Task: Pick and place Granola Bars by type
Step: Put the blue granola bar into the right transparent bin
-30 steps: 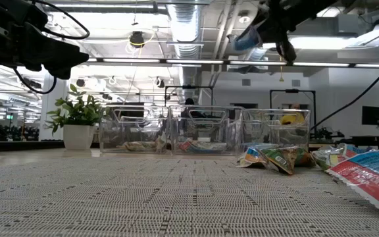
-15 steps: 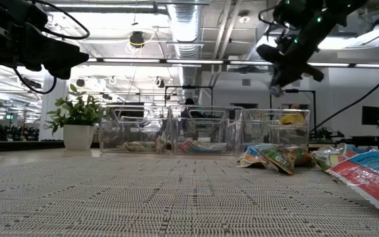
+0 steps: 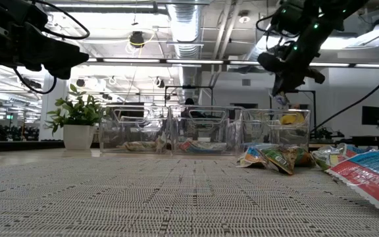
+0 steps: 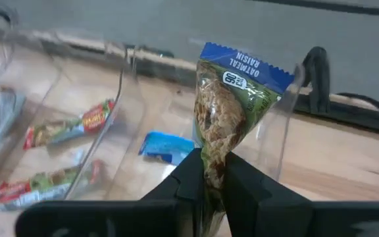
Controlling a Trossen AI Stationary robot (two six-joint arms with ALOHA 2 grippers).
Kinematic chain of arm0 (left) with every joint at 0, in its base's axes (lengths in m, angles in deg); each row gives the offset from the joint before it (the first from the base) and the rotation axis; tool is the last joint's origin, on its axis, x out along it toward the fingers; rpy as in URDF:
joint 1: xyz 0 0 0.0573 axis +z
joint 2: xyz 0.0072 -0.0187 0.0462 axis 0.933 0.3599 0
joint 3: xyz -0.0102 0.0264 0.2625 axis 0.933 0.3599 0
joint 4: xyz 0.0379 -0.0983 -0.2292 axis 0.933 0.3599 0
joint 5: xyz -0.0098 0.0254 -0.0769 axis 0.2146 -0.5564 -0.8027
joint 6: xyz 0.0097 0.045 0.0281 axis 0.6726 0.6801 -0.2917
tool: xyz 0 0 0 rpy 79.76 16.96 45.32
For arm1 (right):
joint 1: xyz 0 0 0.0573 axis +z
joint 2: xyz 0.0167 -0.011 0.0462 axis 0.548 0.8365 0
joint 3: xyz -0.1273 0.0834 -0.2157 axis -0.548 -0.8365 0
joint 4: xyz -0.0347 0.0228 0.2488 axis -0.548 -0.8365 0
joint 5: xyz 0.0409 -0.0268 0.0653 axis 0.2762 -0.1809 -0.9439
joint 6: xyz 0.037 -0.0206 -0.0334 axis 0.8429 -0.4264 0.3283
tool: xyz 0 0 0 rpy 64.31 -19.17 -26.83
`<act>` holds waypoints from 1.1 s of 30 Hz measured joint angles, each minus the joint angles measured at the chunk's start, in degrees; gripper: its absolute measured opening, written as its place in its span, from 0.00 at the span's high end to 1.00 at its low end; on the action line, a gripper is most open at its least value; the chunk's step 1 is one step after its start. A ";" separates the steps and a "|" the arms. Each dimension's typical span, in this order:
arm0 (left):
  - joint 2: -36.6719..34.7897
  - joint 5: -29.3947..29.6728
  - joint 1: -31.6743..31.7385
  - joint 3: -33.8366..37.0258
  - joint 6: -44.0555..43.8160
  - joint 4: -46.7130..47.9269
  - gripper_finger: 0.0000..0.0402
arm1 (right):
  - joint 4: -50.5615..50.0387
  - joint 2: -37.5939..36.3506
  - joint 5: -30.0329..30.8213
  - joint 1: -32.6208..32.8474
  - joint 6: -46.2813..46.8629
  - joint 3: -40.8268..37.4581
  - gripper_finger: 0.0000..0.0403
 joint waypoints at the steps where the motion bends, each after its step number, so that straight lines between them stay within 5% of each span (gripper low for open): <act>1: 0.00 0.00 -0.01 -0.02 0.02 0.00 0.62 | 0.14 0.70 -0.90 0.00 -0.08 0.00 0.88; 11: 0.01 -0.02 0.00 -0.01 0.00 0.00 0.62 | 0.42 7.24 -5.26 2.46 -0.54 -0.02 0.62; 22: 0.02 -0.01 -0.01 -0.01 0.00 0.01 0.62 | 1.20 1.10 -6.65 8.38 -0.48 -0.02 0.46; 27: 0.01 -0.01 -0.01 0.00 0.00 0.02 0.62 | 1.26 -4.52 -15.12 14.54 5.63 -0.02 0.47; 33: 0.01 0.00 -0.01 0.00 0.00 0.01 0.62 | -0.27 -7.62 -32.12 22.18 19.79 -0.02 0.48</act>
